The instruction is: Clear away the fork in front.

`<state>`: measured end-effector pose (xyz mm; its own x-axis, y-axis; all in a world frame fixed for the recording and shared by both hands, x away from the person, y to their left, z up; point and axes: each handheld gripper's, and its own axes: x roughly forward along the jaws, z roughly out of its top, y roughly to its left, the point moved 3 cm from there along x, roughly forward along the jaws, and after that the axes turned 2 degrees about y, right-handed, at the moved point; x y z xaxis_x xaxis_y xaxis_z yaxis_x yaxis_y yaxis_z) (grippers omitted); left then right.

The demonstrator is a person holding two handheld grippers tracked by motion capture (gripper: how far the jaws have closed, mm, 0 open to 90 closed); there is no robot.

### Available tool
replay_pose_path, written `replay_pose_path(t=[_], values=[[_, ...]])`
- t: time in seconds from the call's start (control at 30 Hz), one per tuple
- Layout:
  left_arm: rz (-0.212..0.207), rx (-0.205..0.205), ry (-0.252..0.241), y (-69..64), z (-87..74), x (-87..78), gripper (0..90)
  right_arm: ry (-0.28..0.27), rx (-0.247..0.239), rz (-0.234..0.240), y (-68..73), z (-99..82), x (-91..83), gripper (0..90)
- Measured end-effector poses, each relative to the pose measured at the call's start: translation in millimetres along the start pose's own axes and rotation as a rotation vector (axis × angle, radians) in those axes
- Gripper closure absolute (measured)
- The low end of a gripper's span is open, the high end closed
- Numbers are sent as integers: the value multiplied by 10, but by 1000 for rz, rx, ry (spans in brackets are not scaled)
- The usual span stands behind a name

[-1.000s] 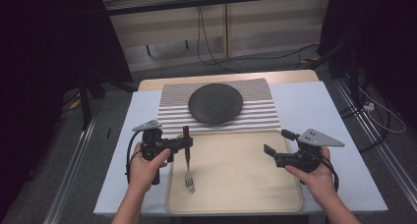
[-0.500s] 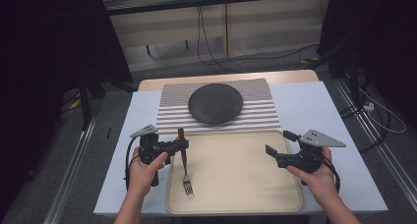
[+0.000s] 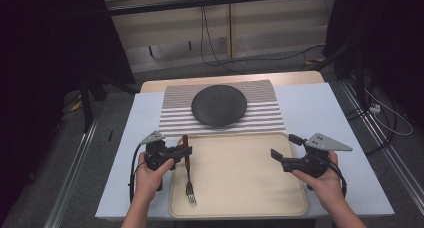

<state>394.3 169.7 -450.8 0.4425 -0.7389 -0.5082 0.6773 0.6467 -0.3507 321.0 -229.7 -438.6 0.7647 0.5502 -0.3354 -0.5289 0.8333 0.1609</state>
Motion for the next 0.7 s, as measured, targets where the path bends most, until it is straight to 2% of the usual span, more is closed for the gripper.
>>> replay_pose_path(t=[0.27,0.7], values=[[26,2,10,66,-38,45,660,-2,-4,0,-21,0,-3,133],[52,14,37,96,-91,108,644,-1,2,2,-43,-8,-9,133]])
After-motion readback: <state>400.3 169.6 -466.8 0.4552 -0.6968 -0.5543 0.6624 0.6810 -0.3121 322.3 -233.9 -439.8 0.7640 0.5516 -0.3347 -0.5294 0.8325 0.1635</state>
